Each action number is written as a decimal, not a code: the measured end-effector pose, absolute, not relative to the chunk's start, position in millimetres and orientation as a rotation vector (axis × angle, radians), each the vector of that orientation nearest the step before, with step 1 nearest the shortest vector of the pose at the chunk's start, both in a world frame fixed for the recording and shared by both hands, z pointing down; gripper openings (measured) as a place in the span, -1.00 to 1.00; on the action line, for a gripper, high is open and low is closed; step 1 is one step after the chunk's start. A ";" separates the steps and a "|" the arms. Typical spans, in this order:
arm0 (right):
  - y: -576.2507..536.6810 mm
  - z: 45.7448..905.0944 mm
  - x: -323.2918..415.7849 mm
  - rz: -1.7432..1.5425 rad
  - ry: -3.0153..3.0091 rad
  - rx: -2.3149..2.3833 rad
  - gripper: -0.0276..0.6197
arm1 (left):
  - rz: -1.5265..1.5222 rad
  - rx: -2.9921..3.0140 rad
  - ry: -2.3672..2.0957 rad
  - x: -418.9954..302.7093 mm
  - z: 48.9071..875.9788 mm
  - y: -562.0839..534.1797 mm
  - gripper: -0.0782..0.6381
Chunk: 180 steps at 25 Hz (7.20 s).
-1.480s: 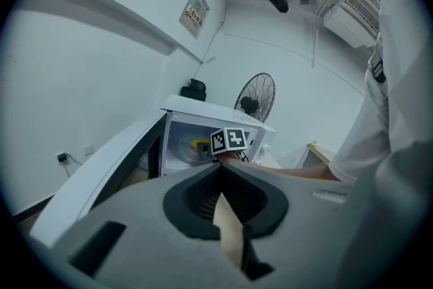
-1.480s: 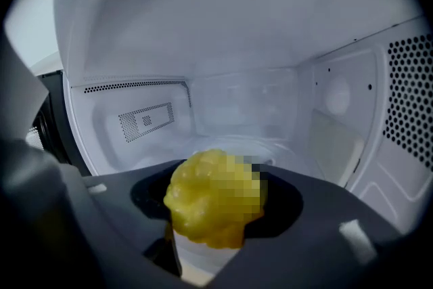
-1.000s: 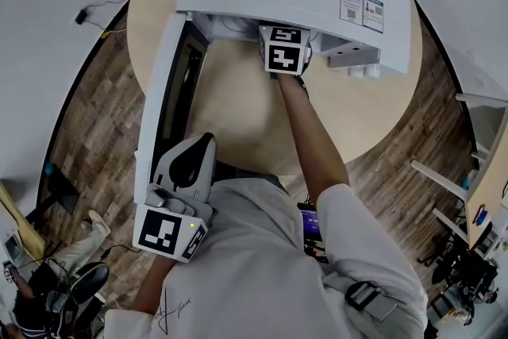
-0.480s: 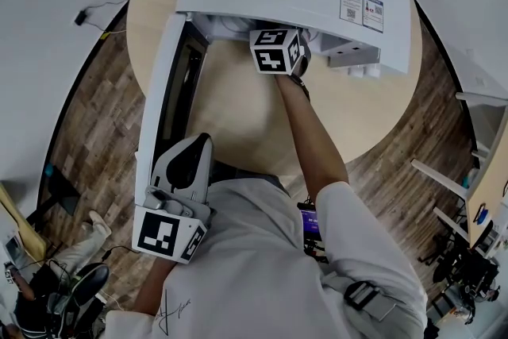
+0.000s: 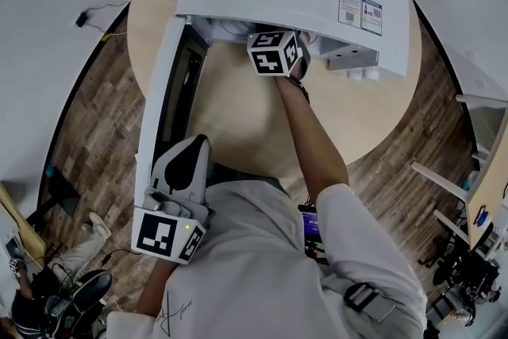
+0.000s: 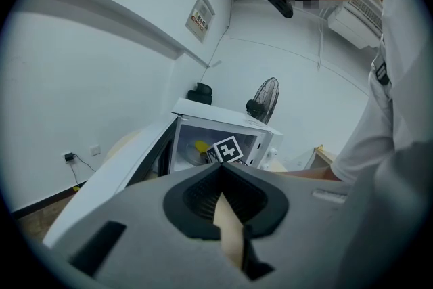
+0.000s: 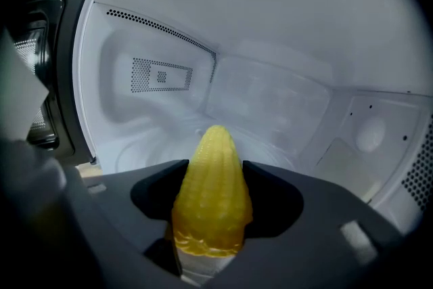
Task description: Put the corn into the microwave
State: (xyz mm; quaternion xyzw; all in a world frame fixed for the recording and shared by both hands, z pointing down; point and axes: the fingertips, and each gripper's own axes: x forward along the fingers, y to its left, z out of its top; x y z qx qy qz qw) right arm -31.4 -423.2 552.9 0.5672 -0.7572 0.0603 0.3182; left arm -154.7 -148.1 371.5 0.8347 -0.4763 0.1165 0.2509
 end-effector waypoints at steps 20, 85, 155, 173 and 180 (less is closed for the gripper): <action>-410.0 537.9 -25.5 0.294 -2.093 1.530 0.03 | 0.211 2.242 -1.271 -146.5 362.3 -139.1 -0.80; -257.4 452.8 27.0 0.432 -2.285 1.523 -0.28 | 0.176 2.435 -1.236 -64.4 333.3 -82.6 -0.80; -65.1 389.8 81.4 0.716 -2.432 1.454 -0.88 | 0.233 2.223 -1.389 -108.7 379.3 -55.1 -0.81; -56.5 388.7 77.3 0.777 -2.451 1.365 -0.88 | 0.263 2.220 -1.384 -118.7 386.8 -48.3 -0.81; -55.9 390.4 73.5 0.770 -2.448 1.356 -0.88 | 0.262 2.213 -1.379 -120.7 389.9 -49.5 -0.81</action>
